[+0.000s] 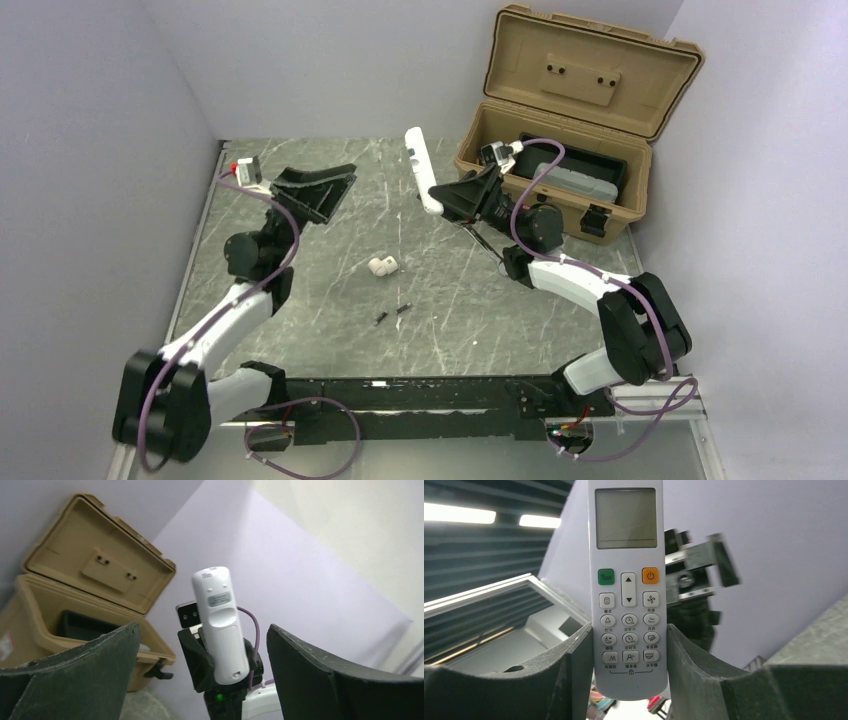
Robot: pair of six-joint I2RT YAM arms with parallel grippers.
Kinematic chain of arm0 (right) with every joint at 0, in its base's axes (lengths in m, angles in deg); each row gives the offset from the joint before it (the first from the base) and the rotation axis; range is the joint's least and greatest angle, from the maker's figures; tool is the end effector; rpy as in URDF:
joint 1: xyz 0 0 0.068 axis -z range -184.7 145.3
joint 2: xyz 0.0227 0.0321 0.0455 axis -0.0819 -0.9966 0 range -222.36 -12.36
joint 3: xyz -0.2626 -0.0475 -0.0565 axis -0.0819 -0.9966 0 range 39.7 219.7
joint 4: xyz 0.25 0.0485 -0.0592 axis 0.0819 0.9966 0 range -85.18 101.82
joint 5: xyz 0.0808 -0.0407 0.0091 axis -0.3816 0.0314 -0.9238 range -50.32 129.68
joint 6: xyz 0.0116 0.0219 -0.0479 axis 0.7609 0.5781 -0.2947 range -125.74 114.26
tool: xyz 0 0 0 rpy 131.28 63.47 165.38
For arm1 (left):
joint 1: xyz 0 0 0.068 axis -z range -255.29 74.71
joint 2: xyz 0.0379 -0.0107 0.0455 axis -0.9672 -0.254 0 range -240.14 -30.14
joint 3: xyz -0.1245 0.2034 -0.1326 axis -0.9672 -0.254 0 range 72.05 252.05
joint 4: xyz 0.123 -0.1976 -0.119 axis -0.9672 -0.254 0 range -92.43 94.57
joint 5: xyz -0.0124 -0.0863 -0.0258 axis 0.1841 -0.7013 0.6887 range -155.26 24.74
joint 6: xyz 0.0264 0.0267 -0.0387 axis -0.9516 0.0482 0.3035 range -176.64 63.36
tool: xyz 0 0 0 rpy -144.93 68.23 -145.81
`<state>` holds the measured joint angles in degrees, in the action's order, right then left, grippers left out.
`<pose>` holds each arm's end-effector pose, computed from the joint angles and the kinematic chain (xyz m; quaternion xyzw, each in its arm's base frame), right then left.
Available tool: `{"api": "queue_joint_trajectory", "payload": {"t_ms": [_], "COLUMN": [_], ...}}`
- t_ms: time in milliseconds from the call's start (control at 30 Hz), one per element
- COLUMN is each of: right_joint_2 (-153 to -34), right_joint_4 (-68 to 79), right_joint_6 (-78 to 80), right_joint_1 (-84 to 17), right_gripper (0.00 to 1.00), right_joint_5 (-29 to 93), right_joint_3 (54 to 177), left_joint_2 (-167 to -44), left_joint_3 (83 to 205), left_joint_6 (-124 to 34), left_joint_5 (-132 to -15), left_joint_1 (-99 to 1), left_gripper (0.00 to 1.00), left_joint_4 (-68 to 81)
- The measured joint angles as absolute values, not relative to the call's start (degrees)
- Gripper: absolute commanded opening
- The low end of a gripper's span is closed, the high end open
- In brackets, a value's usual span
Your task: Load the batteries into the remote control
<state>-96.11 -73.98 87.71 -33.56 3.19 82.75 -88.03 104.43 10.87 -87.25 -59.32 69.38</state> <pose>0.2498 0.1618 0.3249 -0.0160 0.5016 0.8142 0.2920 0.1976 -0.0703 0.3535 -0.0274 0.4534 -0.6515 0.6076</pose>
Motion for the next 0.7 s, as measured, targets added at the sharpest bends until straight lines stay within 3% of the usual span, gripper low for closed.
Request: {"api": "queue_joint_trajectory", "payload": {"t_ms": [267, 700], "right_joint_2": [-94.6, -92.6], "right_joint_4": [-78.0, -78.0], "right_joint_6": [94.8, 97.8], "right_joint_1": [-33.6, -35.6], "right_gripper": [0.00, 0.00], "right_joint_5": [2.5, 1.6], "right_joint_3": [84.8, 84.8], "left_joint_2": [-102.9, -113.3], "left_joint_3": [112.7, 124.3], "left_joint_6": [22.2, 23.6], "left_joint_5": [-91.7, -95.4], "left_joint_1": [-56.0, -48.7], "left_gripper": [1.00, 0.99], "left_joint_4": [85.3, 90.0]}}
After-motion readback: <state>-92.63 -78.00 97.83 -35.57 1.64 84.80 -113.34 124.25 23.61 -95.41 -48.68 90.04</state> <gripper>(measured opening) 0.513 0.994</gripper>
